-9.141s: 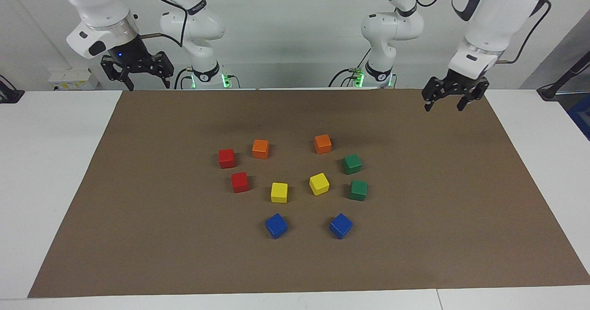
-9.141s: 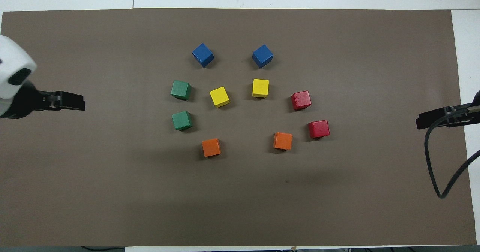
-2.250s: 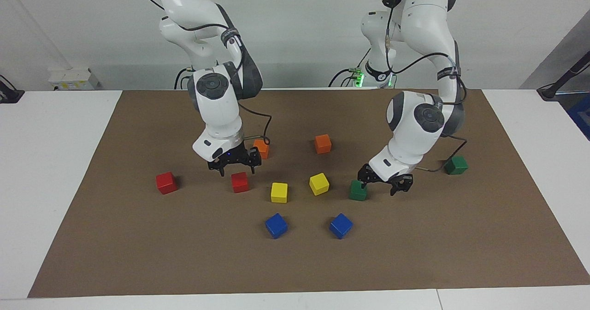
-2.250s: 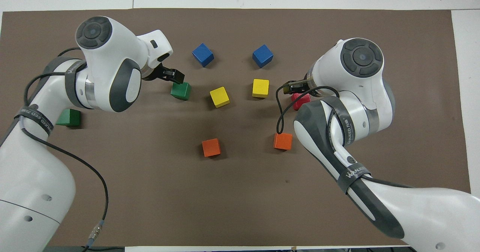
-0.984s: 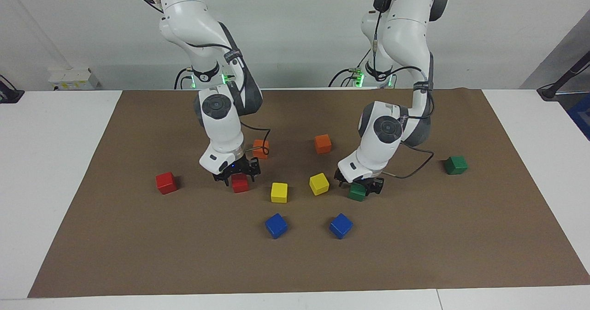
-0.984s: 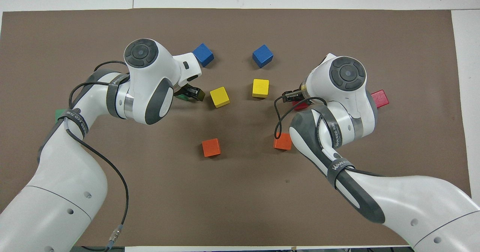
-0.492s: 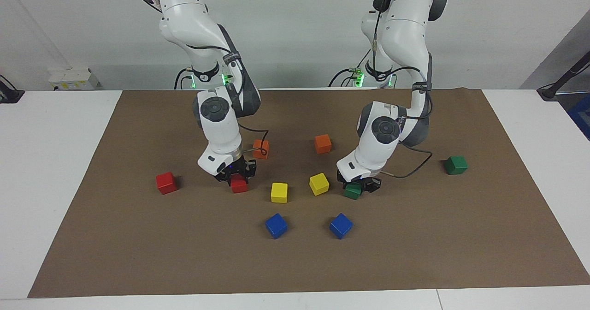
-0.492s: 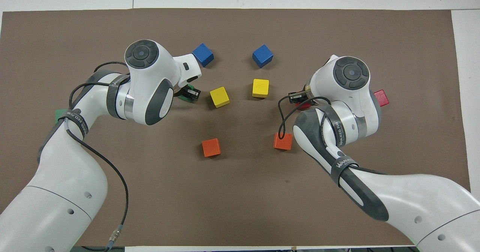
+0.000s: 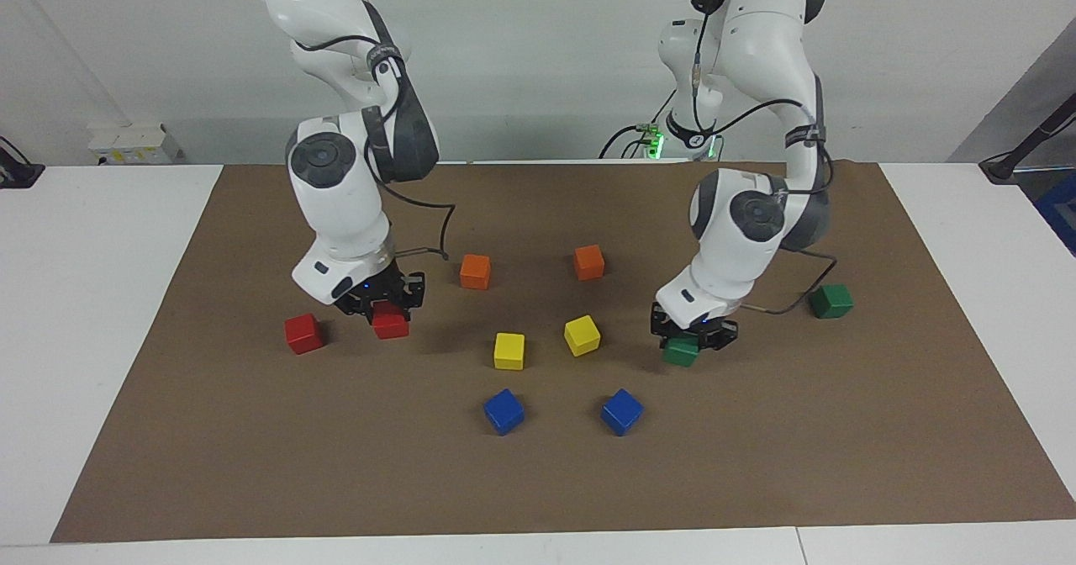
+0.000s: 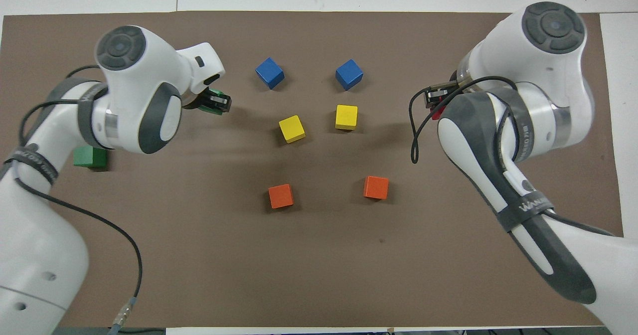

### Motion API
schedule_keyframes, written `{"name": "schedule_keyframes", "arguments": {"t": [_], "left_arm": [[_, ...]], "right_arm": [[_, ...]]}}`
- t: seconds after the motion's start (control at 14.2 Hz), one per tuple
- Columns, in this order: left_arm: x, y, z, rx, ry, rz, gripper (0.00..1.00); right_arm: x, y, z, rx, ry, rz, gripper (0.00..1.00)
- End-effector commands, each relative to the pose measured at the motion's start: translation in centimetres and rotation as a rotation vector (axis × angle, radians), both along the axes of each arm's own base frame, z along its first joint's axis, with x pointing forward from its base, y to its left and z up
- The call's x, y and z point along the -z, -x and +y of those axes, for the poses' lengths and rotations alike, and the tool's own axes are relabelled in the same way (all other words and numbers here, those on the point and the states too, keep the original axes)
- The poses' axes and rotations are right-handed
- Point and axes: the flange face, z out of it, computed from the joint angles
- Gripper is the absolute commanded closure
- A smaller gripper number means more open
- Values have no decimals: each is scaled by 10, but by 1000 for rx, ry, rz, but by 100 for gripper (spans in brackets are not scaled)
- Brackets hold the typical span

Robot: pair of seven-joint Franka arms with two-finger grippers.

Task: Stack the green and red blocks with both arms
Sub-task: 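Stack green on green with the left gripper while the right gripper carries red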

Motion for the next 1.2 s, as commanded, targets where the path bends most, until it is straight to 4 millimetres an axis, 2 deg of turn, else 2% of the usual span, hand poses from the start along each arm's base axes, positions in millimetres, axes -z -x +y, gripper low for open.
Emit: {"name": "schedule_keyframes", "arguments": {"t": [0.0,0.21,0.35,0.56,0.63,0.84,1.12], "left_arm": [[-43,20,66,-88,-15,15,100],[-62,31,142,-76,-28,57,100],[-65,36,193,-120,-27,85,100],[-46,54,246,-191,-25,85,100],[-44,58,258,-201,-27,53,100],[-18,71,294,-254,-28,33,100],[-1,72,298,-269,-28,23,100]], "right_arm": [[-12,-4,-46,-64,-3,-7,100],[-8,-1,-81,-159,5,4,100],[-4,3,-97,-222,10,8,100],[10,11,-123,-299,16,-2,100],[16,17,-126,-313,19,-9,100],[33,27,-124,-341,28,-51,100],[44,36,-131,-381,35,-61,100]]}}
